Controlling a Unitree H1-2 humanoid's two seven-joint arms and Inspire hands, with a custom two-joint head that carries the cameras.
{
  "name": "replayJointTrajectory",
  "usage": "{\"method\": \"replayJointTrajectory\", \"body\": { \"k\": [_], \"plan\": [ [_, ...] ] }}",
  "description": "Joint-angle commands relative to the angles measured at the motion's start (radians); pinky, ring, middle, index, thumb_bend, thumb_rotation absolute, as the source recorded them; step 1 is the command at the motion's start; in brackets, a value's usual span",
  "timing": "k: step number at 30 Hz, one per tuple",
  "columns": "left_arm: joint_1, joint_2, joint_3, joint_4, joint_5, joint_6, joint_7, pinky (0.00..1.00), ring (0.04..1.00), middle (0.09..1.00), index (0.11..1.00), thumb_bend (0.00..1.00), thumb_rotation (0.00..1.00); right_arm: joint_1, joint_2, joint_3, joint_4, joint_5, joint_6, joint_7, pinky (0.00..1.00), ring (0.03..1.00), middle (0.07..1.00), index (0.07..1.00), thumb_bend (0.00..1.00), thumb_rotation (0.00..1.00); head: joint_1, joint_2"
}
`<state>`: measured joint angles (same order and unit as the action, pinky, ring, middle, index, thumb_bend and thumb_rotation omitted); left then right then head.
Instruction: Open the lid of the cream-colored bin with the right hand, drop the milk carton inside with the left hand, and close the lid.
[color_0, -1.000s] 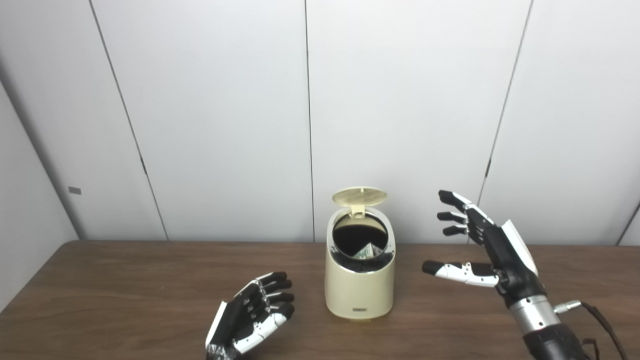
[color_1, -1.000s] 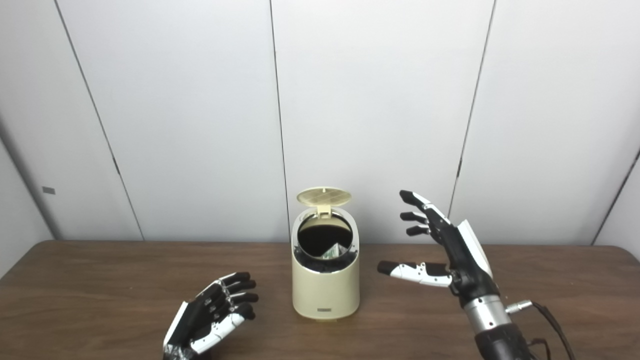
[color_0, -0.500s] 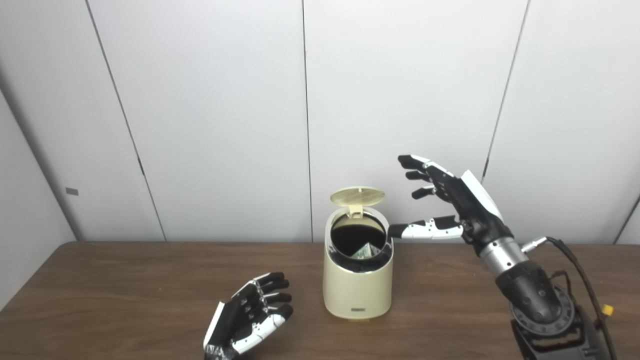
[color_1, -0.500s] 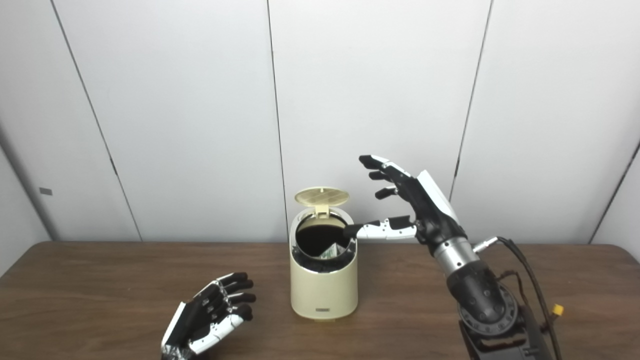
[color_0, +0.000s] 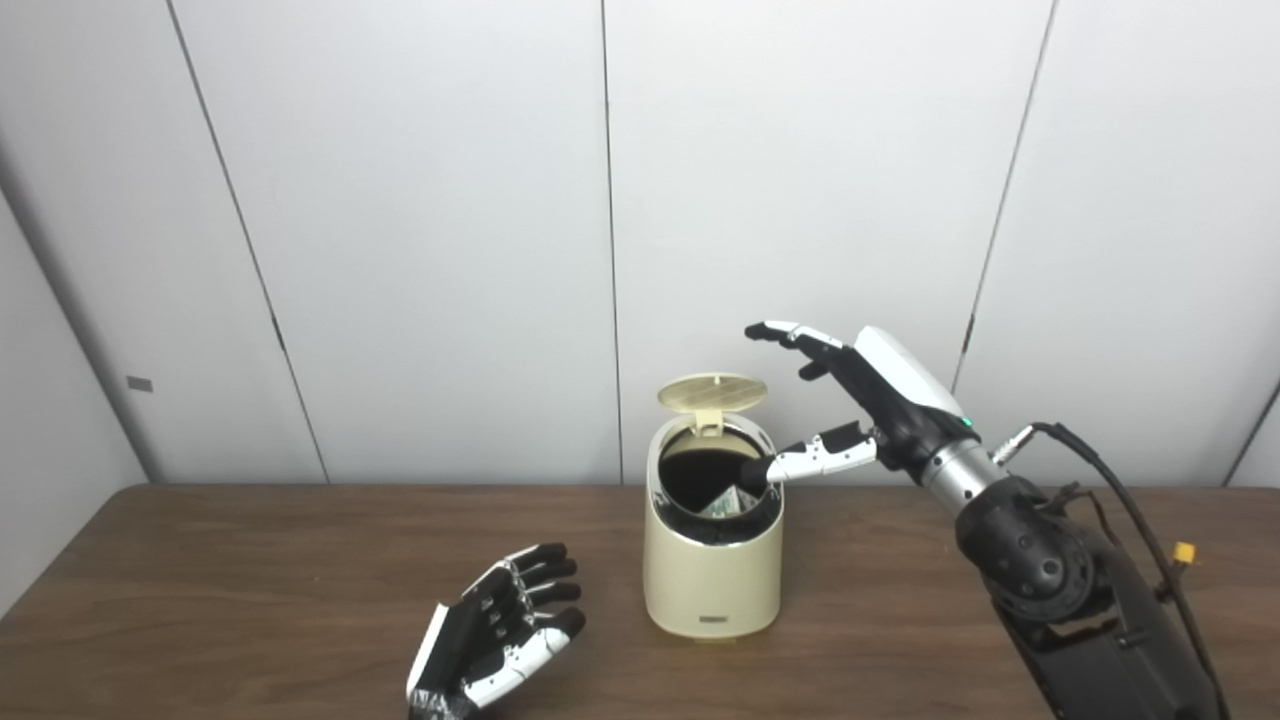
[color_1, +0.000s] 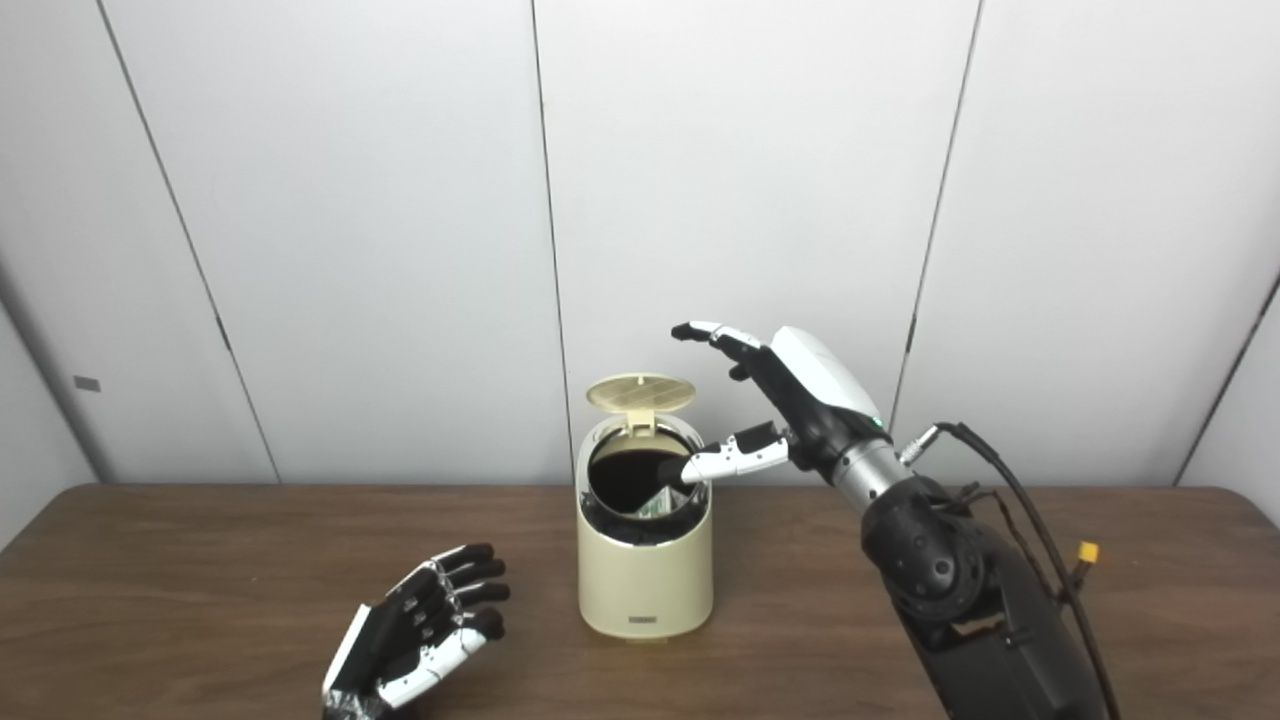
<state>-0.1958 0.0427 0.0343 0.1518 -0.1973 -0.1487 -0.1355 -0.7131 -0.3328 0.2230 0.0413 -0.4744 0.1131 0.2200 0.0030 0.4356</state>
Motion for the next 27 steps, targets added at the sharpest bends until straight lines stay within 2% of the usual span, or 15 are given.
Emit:
{"method": "replayJointTrajectory", "body": {
  "k": [1,2,5,7,8,11,16,20,22,27],
  "plan": [
    [-0.038,-0.002,0.002,-0.024,0.006,-0.039,-0.001,0.54,0.69,0.74,0.766,0.71,0.19,-0.071,-0.019,-0.001,-0.024,0.006,-0.031,0.02,0.81,0.93,0.88,0.831,0.85,0.44,0.004,0.002],
    [-0.038,-0.003,0.002,-0.026,0.004,-0.038,-0.002,0.53,0.685,0.737,0.763,0.71,0.17,-0.073,-0.02,-0.001,-0.025,0.009,-0.028,0.03,0.85,0.963,0.882,0.823,0.86,0.45,0.004,0.002],
    [-0.038,-0.004,0.002,-0.026,0.003,-0.037,-0.003,0.52,0.682,0.736,0.761,0.71,0.16,-0.074,-0.018,-0.006,-0.026,0.01,-0.027,0.043,0.88,0.983,0.883,0.818,0.86,0.46,0.004,0.002],
    [-0.038,-0.006,0.001,-0.029,0.006,-0.036,0.0,0.52,0.682,0.736,0.761,0.7,0.16,-0.076,-0.018,-0.004,-0.034,0.012,-0.02,0.063,0.88,0.985,0.883,0.818,0.86,0.46,0.011,0.005],
    [-0.039,-0.008,0.001,-0.029,0.008,-0.037,0.002,0.52,0.681,0.735,0.771,0.71,0.17,-0.079,-0.019,0.0,-0.044,0.013,-0.008,0.081,0.87,0.994,0.854,0.779,0.87,0.46,0.013,0.006],
    [-0.04,-0.012,0.001,-0.028,0.003,-0.037,0.001,0.52,0.677,0.732,0.774,0.71,0.16,-0.078,-0.02,0.005,-0.065,0.013,0.01,0.121,0.86,1.0,0.846,0.752,0.88,0.46,0.018,0.007],
    [-0.04,-0.014,0.004,-0.029,0.0,-0.035,0.0,0.52,0.674,0.727,0.761,0.71,0.14,-0.076,-0.019,0.001,-0.073,0.007,0.012,0.137,0.87,1.0,0.841,0.747,0.87,0.46,0.018,0.007],
    [-0.039,-0.015,0.003,-0.033,0.008,-0.032,0.004,0.52,0.674,0.727,0.761,0.71,0.14,-0.072,-0.025,0.005,-0.079,0.005,-0.001,0.145,0.87,1.0,0.841,0.747,0.87,0.46,0.023,0.013],
    [-0.038,-0.014,0.001,-0.038,0.019,-0.031,0.009,0.52,0.674,0.728,0.753,0.71,0.15,-0.065,-0.036,0.013,-0.092,0.005,-0.016,0.158,0.85,0.973,0.796,0.734,0.87,0.45,0.024,0.015],
    [-0.039,-0.012,0.0,-0.039,0.02,-0.028,0.009,0.52,0.674,0.731,0.756,0.7,0.15,-0.058,-0.049,0.021,-0.106,0.006,-0.025,0.176,0.86,0.971,0.794,0.734,0.87,0.46,0.023,0.019]
  ]
}}
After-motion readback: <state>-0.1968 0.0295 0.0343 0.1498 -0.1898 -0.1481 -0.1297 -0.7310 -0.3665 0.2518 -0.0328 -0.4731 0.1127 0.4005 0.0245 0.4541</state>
